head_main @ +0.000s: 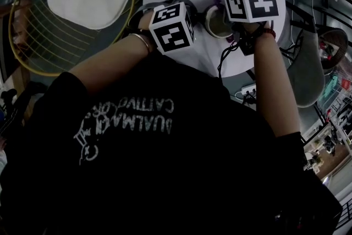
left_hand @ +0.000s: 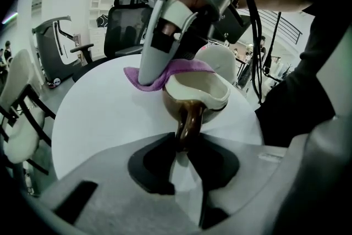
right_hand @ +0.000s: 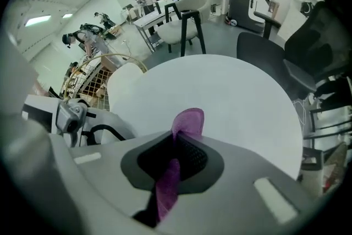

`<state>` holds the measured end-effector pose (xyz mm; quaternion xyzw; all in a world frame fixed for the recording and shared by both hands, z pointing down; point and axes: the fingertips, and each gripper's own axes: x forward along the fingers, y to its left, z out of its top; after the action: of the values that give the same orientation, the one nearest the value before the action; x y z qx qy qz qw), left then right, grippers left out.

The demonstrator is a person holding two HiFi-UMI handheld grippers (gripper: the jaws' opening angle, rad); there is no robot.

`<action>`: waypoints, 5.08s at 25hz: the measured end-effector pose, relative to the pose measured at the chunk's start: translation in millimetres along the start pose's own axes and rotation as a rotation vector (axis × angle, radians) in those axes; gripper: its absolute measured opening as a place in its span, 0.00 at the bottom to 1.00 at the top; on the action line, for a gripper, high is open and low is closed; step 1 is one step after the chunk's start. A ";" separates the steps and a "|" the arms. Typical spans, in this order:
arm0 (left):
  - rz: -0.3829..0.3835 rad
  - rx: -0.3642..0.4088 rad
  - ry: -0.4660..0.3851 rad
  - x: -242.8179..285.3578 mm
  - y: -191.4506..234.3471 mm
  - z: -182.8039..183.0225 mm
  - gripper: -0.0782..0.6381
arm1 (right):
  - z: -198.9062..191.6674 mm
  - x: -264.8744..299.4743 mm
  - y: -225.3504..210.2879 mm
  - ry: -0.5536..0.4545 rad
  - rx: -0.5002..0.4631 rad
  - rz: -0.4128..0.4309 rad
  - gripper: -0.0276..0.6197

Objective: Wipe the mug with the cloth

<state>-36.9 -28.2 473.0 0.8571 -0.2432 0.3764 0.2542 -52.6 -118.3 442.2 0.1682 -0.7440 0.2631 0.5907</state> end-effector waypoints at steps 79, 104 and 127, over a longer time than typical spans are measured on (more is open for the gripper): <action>0.132 0.033 0.171 9.5 -12.9 9.9 0.22 | -137.1 -33.8 -56.1 -0.576 0.787 0.176 0.08; 0.201 0.003 0.232 14.1 -11.1 9.9 0.22 | -151.6 -43.6 -44.8 -0.785 0.850 0.159 0.08; 0.243 -0.022 0.229 13.9 -13.0 7.1 0.22 | -164.2 -37.1 -7.1 -0.817 0.840 0.226 0.08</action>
<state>-17.0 -26.0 476.3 0.7701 -0.3184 0.4968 0.2423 90.2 -29.3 434.6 0.3946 -0.7567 0.5100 0.1077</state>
